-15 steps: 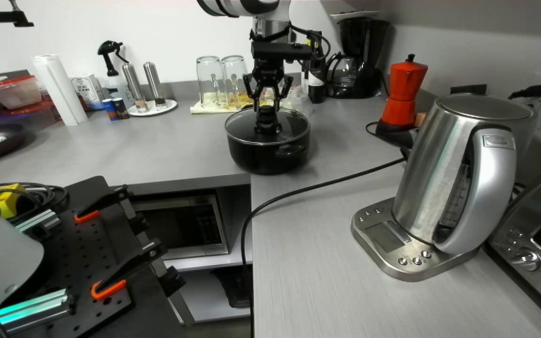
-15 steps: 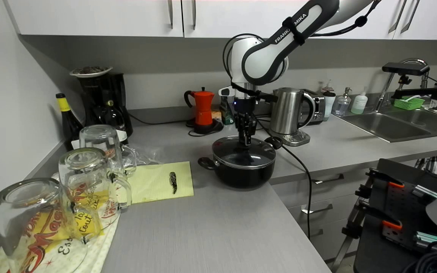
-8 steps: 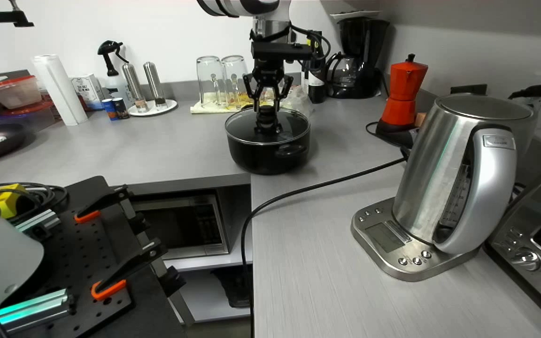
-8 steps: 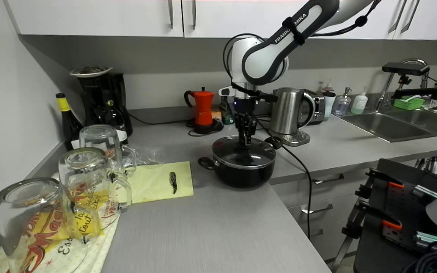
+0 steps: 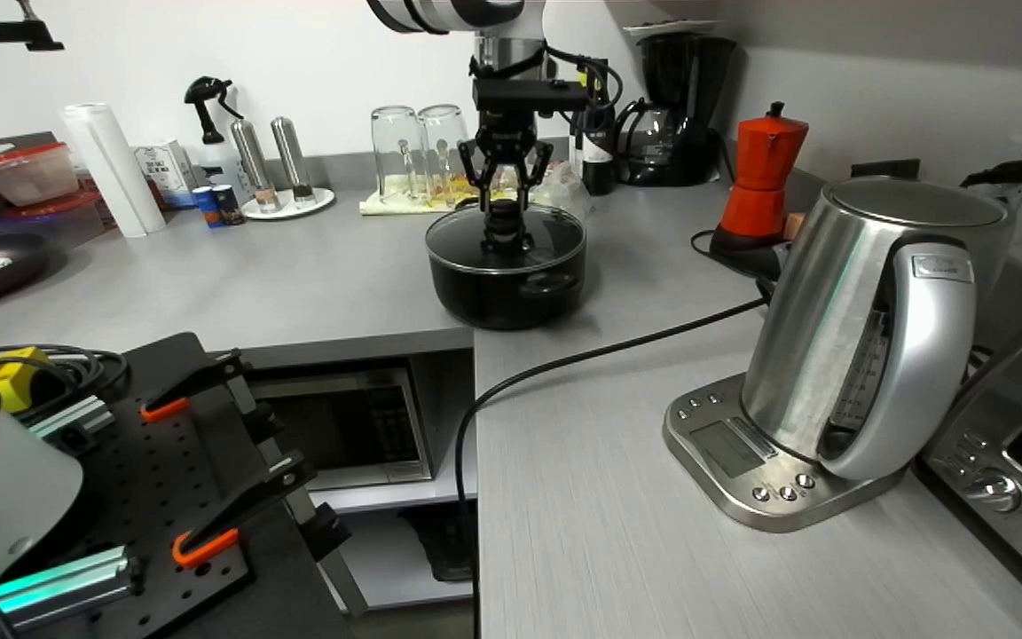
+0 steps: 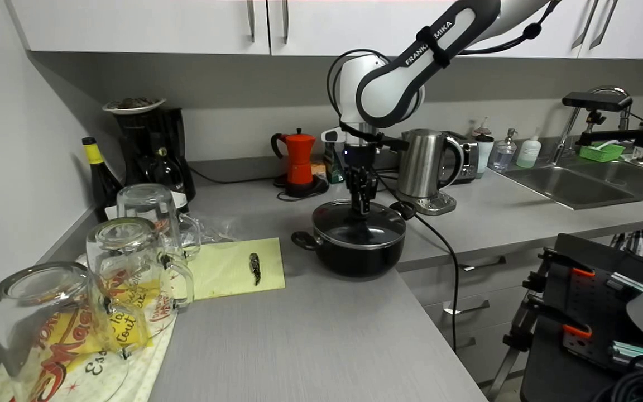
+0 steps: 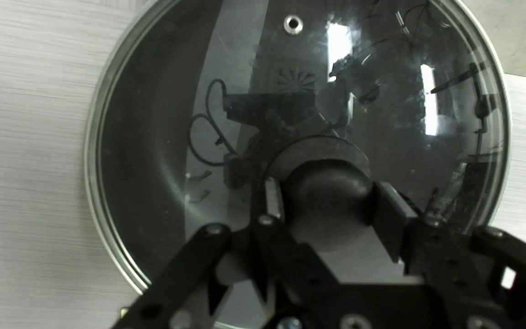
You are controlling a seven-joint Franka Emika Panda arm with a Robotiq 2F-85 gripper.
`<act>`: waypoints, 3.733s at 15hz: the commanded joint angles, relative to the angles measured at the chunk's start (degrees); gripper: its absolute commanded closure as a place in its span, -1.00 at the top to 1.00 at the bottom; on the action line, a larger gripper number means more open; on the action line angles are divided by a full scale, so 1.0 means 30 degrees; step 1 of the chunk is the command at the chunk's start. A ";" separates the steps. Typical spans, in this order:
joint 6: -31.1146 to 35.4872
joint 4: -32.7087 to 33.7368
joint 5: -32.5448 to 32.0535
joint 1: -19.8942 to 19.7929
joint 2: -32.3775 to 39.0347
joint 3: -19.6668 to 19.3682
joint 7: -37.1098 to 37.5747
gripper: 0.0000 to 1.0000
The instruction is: Put the lid on the pan
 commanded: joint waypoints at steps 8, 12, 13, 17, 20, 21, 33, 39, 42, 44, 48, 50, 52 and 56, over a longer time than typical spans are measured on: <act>-0.0505 -0.0040 -0.2725 0.1490 0.0037 -0.0731 0.1286 -0.49; -0.0590 -0.0004 -0.3092 0.1619 -0.0013 -0.0733 0.1380 -0.49; -0.0587 0.0001 -0.3093 0.1615 -0.0040 -0.0721 0.1378 -0.49; -0.0591 0.0010 -0.3140 0.1621 -0.0180 -0.0771 0.1453 -0.49; -0.0617 -0.0004 -0.3159 0.1605 -0.0322 -0.0807 0.1496 -0.49; -0.0646 -0.0004 -0.3137 0.1582 -0.0374 -0.0801 0.1473 -0.49; -0.0766 0.0066 -0.2956 0.1476 -0.0149 -0.0736 0.1222 -0.49; -0.0979 0.0198 -0.2445 0.1230 -0.0022 -0.0453 0.0755 -0.49; -0.0998 0.0171 -0.2347 0.1191 -0.0109 -0.0418 0.0754 0.53; -0.0967 0.0135 -0.2200 0.1148 -0.0188 -0.0352 0.0724 0.79; -0.0943 0.0115 -0.2012 0.1099 -0.0223 -0.0291 0.0719 1.00; -0.0984 0.0117 -0.1918 0.1073 -0.0206 -0.0297 0.0720 1.00; -0.1003 0.0107 -0.1869 0.1062 -0.0174 -0.0312 0.0741 1.00; -0.1055 0.0107 -0.1928 0.1082 -0.0086 -0.0372 0.0810 0.50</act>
